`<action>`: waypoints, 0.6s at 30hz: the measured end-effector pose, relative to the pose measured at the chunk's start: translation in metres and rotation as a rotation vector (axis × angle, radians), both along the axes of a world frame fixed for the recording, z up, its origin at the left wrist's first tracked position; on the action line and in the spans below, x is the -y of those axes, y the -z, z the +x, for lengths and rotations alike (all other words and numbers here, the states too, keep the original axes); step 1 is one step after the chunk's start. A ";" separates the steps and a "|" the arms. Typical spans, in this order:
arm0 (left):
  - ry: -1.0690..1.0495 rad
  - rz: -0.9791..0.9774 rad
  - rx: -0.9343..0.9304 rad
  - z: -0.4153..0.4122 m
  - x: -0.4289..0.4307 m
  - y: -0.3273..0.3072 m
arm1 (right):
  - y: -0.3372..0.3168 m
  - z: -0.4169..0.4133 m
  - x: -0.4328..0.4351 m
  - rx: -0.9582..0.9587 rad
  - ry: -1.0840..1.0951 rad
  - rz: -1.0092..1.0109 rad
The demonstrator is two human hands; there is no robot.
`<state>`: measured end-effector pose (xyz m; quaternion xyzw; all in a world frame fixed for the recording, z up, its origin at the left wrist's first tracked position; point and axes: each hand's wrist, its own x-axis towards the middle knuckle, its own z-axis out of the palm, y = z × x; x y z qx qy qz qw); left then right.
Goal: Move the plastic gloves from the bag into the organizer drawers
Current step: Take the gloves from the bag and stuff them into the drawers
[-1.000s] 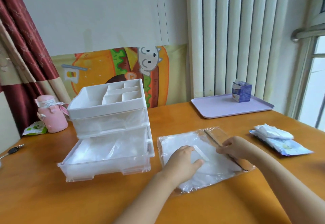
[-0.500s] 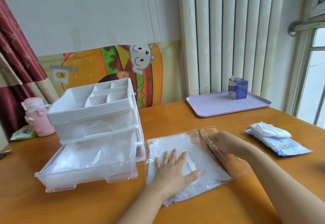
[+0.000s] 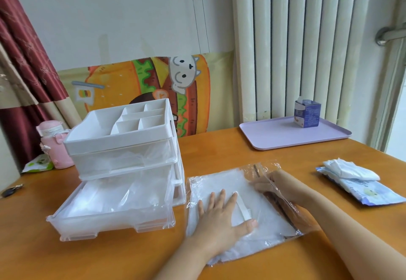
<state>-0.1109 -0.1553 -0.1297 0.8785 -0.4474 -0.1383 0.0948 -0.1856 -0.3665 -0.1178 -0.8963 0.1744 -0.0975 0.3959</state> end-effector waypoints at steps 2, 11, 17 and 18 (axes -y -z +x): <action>-0.019 -0.021 -0.002 0.000 -0.001 0.000 | -0.002 0.000 -0.003 0.098 0.108 0.191; -0.054 -0.058 -0.035 -0.002 -0.004 -0.003 | -0.047 -0.012 -0.013 0.515 0.377 0.516; -0.077 -0.056 -0.105 -0.005 -0.003 -0.012 | -0.124 -0.035 -0.037 0.887 0.125 0.697; -0.071 -0.141 -0.157 -0.005 -0.005 -0.018 | -0.135 -0.039 -0.045 0.848 0.050 0.687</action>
